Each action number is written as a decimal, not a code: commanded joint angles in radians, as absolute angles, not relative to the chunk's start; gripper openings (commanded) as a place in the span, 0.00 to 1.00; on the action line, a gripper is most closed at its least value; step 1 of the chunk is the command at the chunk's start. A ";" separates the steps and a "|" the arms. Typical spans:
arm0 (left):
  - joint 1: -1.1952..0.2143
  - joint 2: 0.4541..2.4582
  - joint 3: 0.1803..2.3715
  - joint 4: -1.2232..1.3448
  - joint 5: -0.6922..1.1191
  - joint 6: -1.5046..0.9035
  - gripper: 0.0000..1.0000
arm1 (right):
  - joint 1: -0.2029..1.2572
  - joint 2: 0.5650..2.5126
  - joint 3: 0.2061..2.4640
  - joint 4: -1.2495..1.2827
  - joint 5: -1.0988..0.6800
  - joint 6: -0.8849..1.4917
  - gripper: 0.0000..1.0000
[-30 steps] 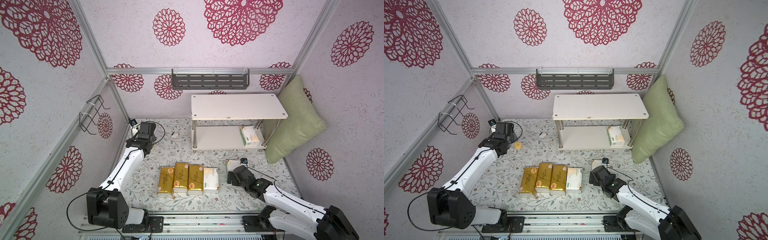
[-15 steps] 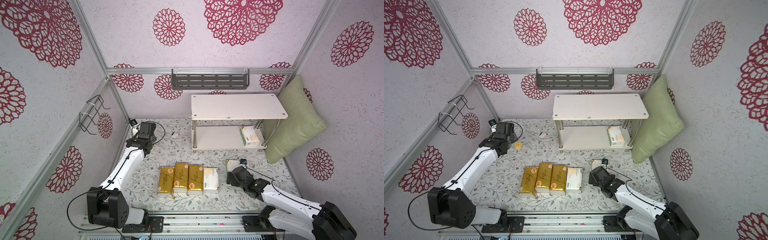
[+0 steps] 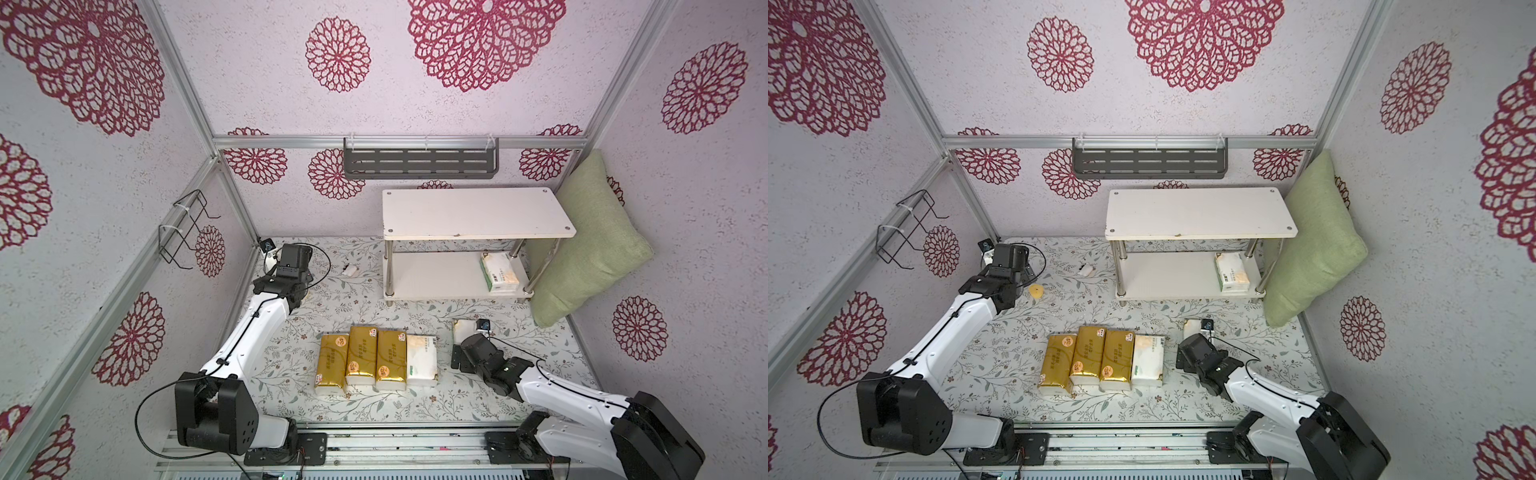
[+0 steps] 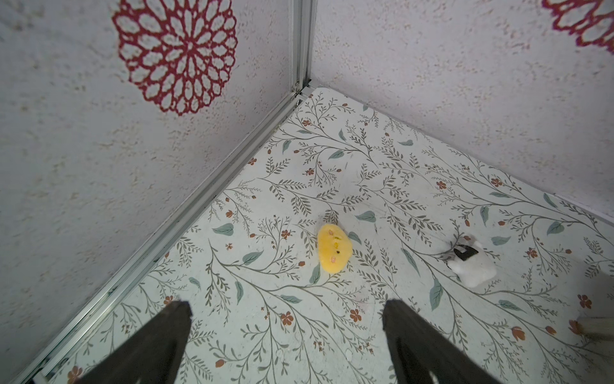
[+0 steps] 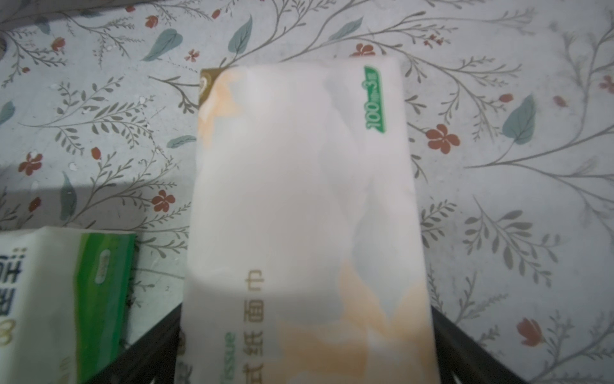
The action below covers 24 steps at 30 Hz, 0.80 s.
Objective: Place the tissue boxes on the shelf by color
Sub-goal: Pick up the box of tissues from the center of the board.
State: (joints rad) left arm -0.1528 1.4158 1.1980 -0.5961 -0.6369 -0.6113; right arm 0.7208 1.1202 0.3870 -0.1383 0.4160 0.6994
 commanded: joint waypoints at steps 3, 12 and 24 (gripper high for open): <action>-0.166 1.430 1.227 -0.589 -0.637 -0.610 0.97 | 0.726 1.155 0.386 -0.097 0.451 0.703 0.99; -0.164 1.427 1.229 -0.592 -0.639 -0.608 0.97 | 0.726 1.212 0.415 -0.096 0.473 0.666 0.99; -0.164 1.419 1.216 -0.595 -0.644 -0.610 0.97 | 0.715 1.263 0.456 -0.088 0.472 0.634 0.99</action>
State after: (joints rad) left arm -0.1547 1.4162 1.2057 -0.5964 -0.6373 -0.6109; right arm 0.7189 1.2510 0.4297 -0.0933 0.4465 0.6518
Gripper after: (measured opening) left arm 0.974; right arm 0.991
